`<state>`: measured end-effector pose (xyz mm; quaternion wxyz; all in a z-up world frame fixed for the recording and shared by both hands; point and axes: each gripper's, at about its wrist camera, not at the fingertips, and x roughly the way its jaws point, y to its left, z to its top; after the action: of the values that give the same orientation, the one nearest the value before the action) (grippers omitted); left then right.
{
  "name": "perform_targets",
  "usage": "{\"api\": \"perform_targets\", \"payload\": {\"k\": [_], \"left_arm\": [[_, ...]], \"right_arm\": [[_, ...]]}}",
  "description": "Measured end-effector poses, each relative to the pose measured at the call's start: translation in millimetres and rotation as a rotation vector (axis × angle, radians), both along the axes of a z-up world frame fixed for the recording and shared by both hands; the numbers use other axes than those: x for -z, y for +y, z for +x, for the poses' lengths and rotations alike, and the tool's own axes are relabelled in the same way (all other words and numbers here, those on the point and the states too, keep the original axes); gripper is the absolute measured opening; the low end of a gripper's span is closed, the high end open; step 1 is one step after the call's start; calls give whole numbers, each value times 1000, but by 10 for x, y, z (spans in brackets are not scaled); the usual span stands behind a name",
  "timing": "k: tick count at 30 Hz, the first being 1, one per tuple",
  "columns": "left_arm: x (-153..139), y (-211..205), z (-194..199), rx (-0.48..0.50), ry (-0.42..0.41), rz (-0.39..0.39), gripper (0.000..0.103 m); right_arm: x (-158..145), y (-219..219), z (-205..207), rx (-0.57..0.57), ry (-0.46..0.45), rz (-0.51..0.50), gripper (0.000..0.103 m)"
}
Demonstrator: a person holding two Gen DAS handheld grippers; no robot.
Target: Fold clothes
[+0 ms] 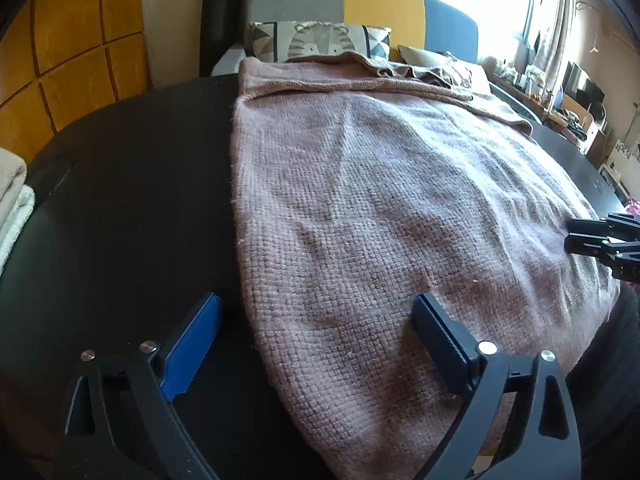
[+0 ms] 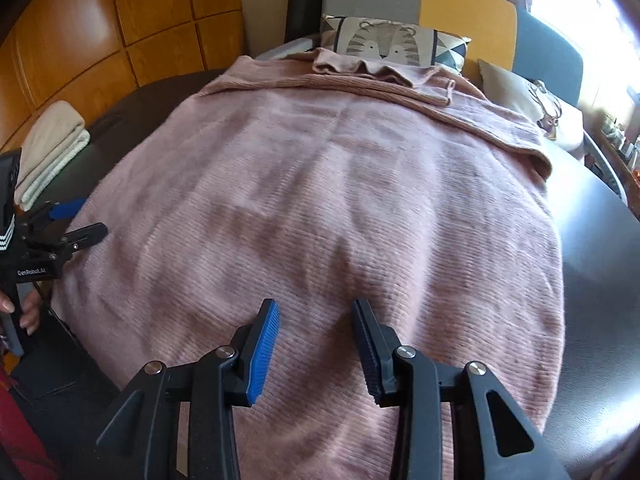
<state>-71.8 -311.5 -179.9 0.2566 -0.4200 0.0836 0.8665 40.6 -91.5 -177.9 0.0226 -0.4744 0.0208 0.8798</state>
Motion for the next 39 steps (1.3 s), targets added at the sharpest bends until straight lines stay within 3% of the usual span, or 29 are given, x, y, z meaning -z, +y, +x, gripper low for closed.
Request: {"api": "perform_targets", "payload": {"k": [8, 11, 15, 20, 27, 33, 39], "left_arm": [[-14, -8, 26, 45, -18, 27, 98], [-19, -11, 35, 62, -25, 36, 98], [-26, -14, 48, 85, -34, 50, 98], [-27, -11, 74, 147, -48, 30, 98], [-37, -68, 99, 217, -93, 64, 98], [-50, -174, -31, 196, -168, 209, 98], [-53, -144, -152, 205, -219, 242, 98]], "right_arm": [[-136, 430, 225, 123, 40, -1, 39], [-166, 782, 377, 203, 57, -82, 44], [-171, 1268, 644, 332, 96, -230, 61], [-113, 1691, 931, 431, 96, -364, 62], [-66, 1672, 981, 334, 109, -469, 62], [-10, 1576, 950, 285, 162, -533, 65], [99, 1729, 945, 315, 235, -734, 65]]}}
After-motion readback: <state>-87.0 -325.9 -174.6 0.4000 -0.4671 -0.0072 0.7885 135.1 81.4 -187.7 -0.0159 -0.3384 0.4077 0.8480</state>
